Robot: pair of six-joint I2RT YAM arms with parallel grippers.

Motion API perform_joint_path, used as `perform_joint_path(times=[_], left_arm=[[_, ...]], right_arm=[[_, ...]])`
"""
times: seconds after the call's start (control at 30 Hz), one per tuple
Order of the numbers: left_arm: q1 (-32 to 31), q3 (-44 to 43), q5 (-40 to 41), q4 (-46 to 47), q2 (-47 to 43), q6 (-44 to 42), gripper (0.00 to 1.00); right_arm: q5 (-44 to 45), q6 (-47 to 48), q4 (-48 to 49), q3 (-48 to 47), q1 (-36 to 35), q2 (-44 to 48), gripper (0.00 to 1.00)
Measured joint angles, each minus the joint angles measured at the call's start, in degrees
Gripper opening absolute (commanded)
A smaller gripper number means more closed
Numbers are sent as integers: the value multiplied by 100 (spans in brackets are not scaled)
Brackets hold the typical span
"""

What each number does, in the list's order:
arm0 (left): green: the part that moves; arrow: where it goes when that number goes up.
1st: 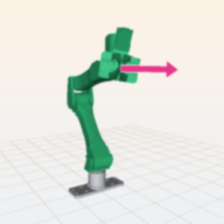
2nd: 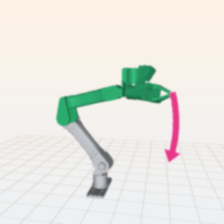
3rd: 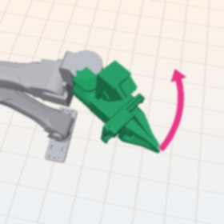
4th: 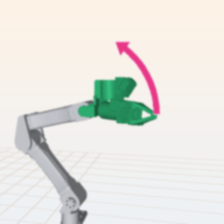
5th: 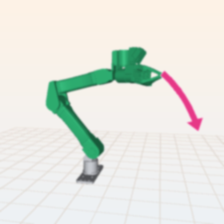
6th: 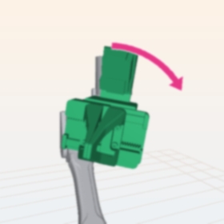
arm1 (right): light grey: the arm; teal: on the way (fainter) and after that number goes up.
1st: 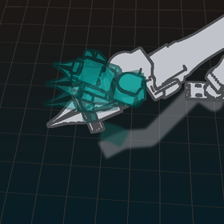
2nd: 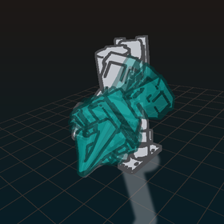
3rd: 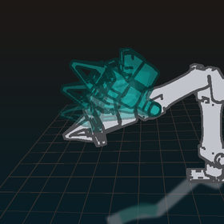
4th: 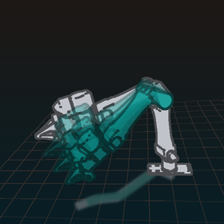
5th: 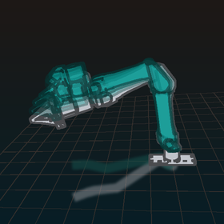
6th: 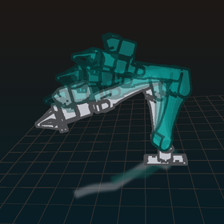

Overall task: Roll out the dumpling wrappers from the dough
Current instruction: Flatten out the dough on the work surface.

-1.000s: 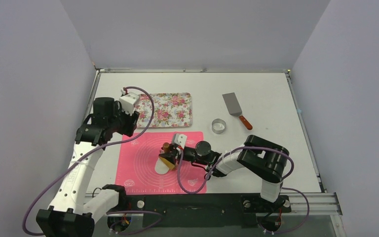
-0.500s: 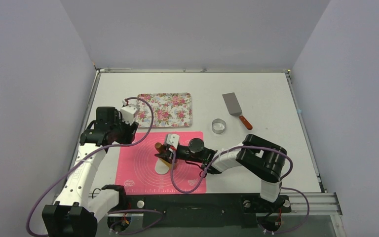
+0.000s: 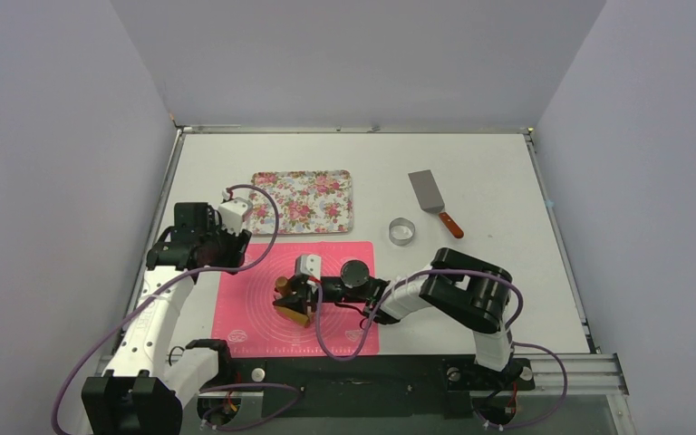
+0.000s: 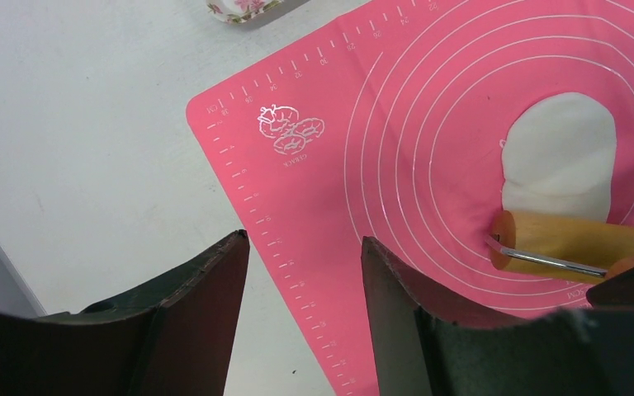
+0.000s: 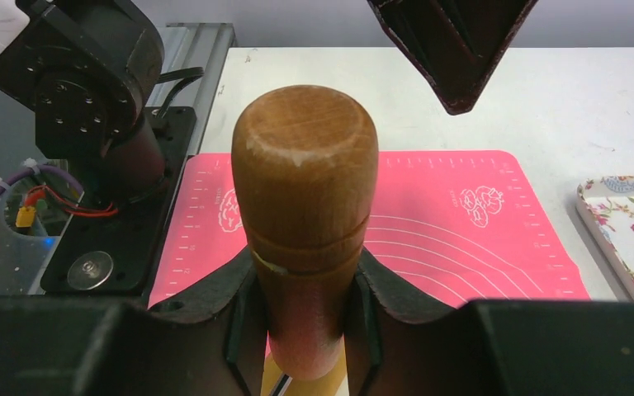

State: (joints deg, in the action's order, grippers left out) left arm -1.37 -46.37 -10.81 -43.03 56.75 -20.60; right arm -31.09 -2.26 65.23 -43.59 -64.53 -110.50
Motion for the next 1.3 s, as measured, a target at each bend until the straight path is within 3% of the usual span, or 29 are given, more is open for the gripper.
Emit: perform_joint_path(times=[0.27, 0.7, 1.3], left_arm=[[31, 0, -37, 0, 0, 0, 50], [72, 0, -55, 0, 0, -2, 50], [72, -2, -59, 2, 0, -2, 51]], right_arm=[[232, -109, 284, 313, 87, 94, 0], [868, 511, -595, 400, 575, 579, 0], [695, 981, -826, 127, -120, 483, 0]])
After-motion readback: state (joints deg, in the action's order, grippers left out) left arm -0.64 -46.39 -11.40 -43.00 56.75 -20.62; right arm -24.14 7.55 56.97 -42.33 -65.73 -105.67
